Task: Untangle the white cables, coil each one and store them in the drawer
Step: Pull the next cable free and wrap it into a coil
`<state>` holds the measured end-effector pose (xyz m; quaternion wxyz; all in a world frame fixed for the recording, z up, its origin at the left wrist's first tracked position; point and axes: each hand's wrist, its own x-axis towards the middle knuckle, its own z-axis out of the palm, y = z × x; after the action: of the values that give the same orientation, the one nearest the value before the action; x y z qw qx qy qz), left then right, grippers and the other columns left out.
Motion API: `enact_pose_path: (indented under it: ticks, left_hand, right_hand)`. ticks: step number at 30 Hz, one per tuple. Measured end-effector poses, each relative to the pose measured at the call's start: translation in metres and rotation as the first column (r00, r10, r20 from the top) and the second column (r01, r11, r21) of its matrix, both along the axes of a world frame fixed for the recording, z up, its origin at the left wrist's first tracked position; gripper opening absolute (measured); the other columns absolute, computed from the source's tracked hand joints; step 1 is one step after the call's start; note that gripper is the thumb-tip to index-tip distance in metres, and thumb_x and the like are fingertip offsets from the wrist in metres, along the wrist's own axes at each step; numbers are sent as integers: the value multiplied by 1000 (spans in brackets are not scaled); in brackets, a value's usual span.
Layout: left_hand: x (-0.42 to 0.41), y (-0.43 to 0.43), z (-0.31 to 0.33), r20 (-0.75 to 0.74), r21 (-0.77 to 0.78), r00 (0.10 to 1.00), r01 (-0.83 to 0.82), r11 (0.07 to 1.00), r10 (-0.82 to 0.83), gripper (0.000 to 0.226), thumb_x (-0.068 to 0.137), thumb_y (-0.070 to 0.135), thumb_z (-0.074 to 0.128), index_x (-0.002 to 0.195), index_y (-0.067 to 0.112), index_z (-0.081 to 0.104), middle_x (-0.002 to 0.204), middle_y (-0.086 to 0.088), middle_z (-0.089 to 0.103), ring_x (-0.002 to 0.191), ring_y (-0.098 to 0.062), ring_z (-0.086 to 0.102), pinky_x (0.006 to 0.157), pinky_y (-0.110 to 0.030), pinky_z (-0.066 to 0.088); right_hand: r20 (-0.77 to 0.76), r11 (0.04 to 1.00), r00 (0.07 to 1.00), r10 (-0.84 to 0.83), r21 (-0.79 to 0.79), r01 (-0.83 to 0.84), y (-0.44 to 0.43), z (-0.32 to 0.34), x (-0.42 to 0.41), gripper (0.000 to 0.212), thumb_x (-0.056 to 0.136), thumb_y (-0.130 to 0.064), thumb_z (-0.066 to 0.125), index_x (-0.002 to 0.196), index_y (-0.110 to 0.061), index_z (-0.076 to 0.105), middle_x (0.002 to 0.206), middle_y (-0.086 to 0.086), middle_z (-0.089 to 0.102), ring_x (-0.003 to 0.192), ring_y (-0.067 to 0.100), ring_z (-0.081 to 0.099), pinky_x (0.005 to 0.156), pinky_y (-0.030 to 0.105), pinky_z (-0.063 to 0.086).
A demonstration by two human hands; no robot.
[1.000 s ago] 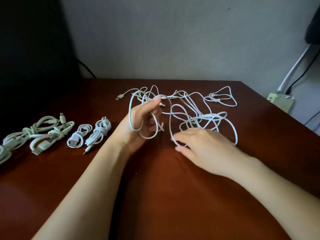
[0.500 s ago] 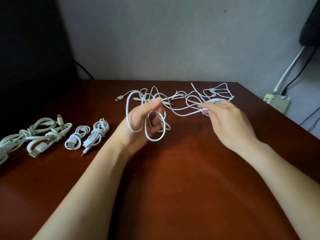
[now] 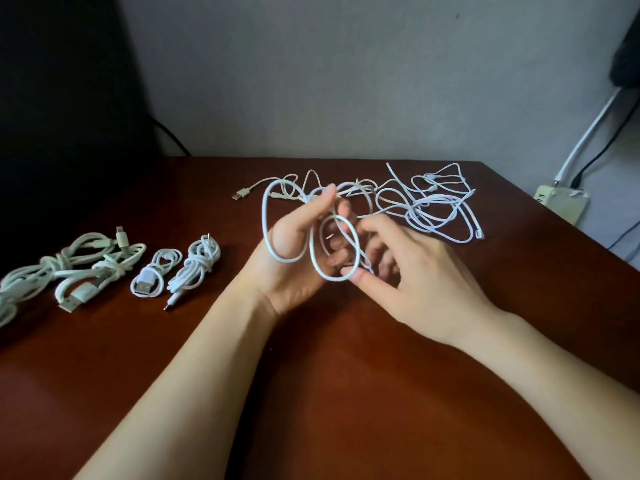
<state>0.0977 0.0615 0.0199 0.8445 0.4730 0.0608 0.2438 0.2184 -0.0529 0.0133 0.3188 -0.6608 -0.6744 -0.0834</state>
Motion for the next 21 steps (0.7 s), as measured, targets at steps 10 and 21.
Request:
enact_pose_path:
  ticks: [10, 21]
  left_hand:
    - [5, 0, 0, -65, -3, 998, 8, 1000, -8, 40, 86, 44, 49, 92, 7, 62, 79, -7, 61, 59, -13, 48, 51, -20, 33]
    - [-6, 17, -7, -122, -341, 972, -230, 911, 199, 35, 78, 37, 54, 92, 9, 68, 94, -9, 70, 88, -26, 67, 93, -36, 46]
  right_hand:
    - [-215, 973, 977, 13, 229, 38, 12, -7, 16, 22, 86, -33, 58, 73, -17, 62, 57, -8, 58, 50, 13, 57, 53, 25, 46]
    - [-484, 835, 873, -61, 455, 310, 11, 8, 50, 17, 90, -32, 56, 73, -32, 56, 62, -16, 62, 49, 9, 62, 56, 34, 48]
